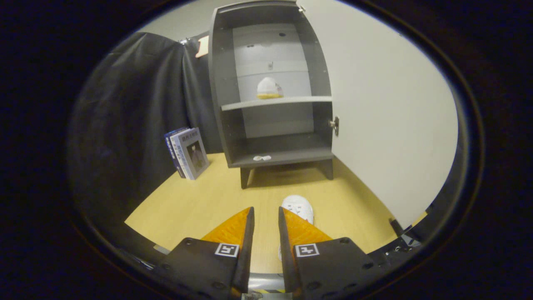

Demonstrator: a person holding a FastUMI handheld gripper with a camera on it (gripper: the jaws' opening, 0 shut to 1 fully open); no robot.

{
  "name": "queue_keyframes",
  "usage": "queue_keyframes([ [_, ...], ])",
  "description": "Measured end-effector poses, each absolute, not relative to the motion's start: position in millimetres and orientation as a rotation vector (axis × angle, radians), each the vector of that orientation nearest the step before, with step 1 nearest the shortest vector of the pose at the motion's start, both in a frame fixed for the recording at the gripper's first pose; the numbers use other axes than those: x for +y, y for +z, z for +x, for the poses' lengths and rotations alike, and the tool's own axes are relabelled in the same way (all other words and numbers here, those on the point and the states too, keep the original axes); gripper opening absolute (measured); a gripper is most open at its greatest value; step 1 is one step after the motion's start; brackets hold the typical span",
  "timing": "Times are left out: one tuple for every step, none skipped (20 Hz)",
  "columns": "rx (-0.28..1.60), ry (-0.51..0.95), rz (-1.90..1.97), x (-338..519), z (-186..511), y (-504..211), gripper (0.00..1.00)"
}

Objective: Open the shoe cabinet door, grab the shoes and put them into the shoe cabinet, then close the shoe cabinet door.

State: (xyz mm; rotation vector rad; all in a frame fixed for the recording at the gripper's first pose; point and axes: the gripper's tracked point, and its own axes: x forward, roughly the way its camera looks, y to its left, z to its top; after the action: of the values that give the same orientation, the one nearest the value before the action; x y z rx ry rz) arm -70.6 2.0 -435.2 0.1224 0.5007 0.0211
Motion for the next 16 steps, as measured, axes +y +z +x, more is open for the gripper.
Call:
queue_keyframes([
  [0.521, 0.015, 0.134, 1, -68, -448, 0.34],
  [0.541, 0.005, 0.148, -1, -65, -463, 0.33],
  [0.56, -0.005, 0.157, -3, -63, -477, 0.32],
  [0.582, -0.015, 0.158, -5, -62, -491, 0.32],
  [0.602, -0.024, 0.156, -6, -59, -505, 0.32],
  [0.622, -0.032, 0.148, -8, -57, -517, 0.32],
  [0.634, -0.04, 0.141, -10, -57, -524, 0.32],
  [0.648, -0.049, 0.134, -13, -56, -531, 0.32],
  [0.663, -0.058, 0.13, -15, -55, -537, 0.32],
  [0.677, -0.065, 0.13, -16, -54, -543, 0.32],
  [0.691, -0.071, 0.13, -18, -53, -547, 0.32],
  [0.705, -0.075, 0.128, -19, -51, -551, 0.32],
  [0.718, -0.08, 0.126, -19, -49, -555, 0.32],
  [0.732, -0.083, 0.124, -20, -48, -559, 0.32],
  [0.743, -0.083, 0.123, -19, -46, -563, 0.31],
  [0.751, -0.086, 0.121, -20, -45, -565, 0.3],
])
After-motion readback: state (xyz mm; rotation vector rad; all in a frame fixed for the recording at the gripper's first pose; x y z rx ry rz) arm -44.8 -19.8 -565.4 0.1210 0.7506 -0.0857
